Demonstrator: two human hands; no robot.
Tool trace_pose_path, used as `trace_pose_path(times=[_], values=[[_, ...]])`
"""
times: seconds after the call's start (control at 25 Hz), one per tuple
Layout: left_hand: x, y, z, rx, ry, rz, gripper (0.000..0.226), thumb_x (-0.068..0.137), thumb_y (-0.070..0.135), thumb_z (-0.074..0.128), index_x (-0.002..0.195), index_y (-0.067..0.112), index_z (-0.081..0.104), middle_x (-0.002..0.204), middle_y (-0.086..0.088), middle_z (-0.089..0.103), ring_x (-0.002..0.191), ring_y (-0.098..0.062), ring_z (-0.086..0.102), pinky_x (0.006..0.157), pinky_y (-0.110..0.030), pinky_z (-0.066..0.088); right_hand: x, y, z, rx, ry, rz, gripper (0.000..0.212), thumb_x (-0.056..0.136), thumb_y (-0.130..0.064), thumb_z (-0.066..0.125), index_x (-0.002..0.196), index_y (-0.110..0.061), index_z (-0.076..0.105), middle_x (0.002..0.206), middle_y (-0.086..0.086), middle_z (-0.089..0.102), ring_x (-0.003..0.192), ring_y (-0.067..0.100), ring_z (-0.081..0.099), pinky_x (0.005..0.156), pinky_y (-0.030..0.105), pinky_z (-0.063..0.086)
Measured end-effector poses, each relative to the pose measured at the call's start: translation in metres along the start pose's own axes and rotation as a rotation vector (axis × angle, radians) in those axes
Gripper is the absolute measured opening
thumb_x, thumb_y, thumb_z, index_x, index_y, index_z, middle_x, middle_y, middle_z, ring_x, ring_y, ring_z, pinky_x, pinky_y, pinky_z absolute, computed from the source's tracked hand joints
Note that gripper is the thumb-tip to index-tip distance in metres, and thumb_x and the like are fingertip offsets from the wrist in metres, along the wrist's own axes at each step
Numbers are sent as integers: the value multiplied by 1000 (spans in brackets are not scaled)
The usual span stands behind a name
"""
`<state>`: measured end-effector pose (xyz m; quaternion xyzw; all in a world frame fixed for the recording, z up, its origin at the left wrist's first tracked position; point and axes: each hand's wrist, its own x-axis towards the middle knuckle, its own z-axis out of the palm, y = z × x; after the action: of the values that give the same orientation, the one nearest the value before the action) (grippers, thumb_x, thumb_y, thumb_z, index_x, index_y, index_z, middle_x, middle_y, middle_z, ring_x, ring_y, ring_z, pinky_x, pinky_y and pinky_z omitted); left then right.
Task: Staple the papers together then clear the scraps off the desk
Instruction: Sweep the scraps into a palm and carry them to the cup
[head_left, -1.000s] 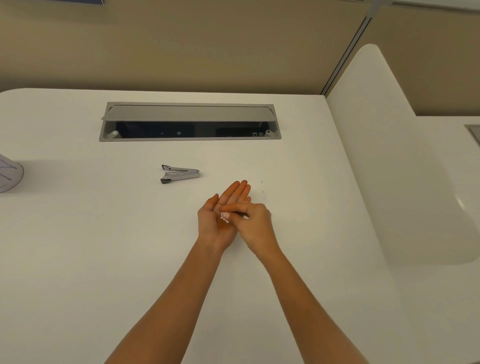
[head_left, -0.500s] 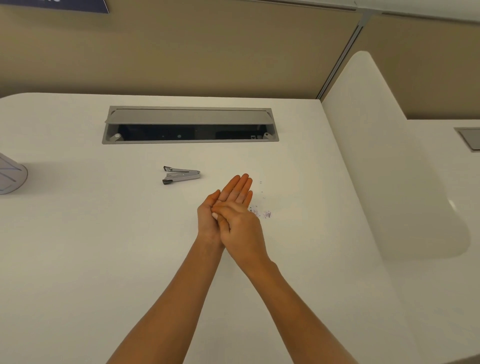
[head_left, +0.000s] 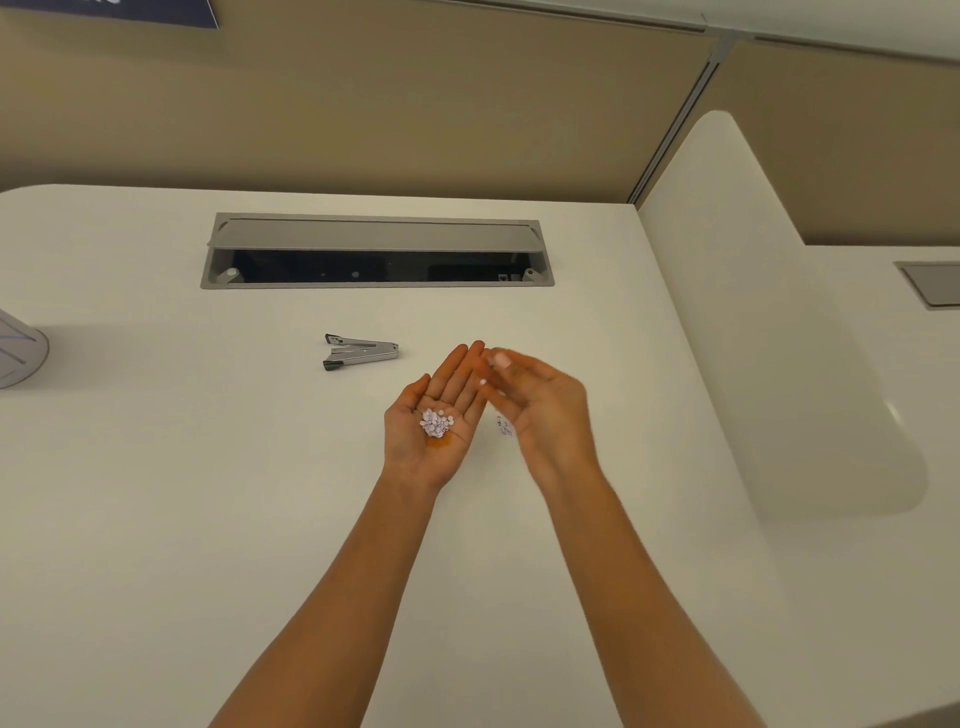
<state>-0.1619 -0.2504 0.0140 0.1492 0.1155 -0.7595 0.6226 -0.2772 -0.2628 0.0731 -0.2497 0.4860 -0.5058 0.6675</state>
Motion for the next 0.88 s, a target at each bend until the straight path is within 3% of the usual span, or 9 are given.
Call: trace_pose_path(times=[0.16,0.24,0.36,0.44,0.52,0.6,0.76,0.88], values=[[1,2,-4,-21,14,-4,49,102,22,28,124,-6,61,136,-22,58,126,-36,56,110,-44,41,38,-18,-34,90,192,46,12,87,1,65,98,4,69,95,15,73,94,28,72,88,38,57],[2,4,-6,-15,25,-5,49,102,21,28,122,-6,63,135,-22,58,126,-35,56,109,-44,42,58,-15,-49,20,246,56,15,87,2,65,101,7,69,94,15,72,94,29,72,88,38,57],[3,7,-9,-8,37,-4,49,101,21,29,121,-6,64,135,-22,58,126,-35,56,110,-44,42,87,4,-58,-262,297,-1,16,86,1,65,99,5,71,92,12,73,97,30,71,89,36,57],[2,11,-10,4,39,5,49,100,20,29,121,-7,64,135,-22,59,126,-35,56,108,-44,43,99,17,-59,-665,290,-161,18,86,0,62,97,-2,75,96,9,74,98,25,70,92,29,53],[1,16,-12,4,44,15,49,100,20,30,119,-7,65,134,-22,59,126,-35,57,106,-45,44,104,26,-57,-1049,218,-386,25,89,2,53,102,-4,73,106,8,72,100,21,66,92,19,47],[0,20,-13,3,48,29,49,101,21,29,120,-7,65,135,-22,59,126,-36,56,106,-45,44,109,33,-55,-1294,87,-549,29,90,4,49,108,-2,70,114,9,68,103,21,63,92,18,43],[-1,23,-13,11,58,35,49,101,21,29,124,-6,62,135,-22,58,125,-36,57,105,-46,45,121,44,-51,-1627,-147,-678,35,89,5,50,120,-3,64,122,11,61,113,25,57,90,34,52],[-3,25,-13,19,57,38,49,100,21,29,123,-7,62,135,-22,58,125,-36,57,105,-46,44,122,43,-57,-1775,-295,-750,42,83,9,55,122,-3,63,123,12,60,116,27,55,75,40,59]])
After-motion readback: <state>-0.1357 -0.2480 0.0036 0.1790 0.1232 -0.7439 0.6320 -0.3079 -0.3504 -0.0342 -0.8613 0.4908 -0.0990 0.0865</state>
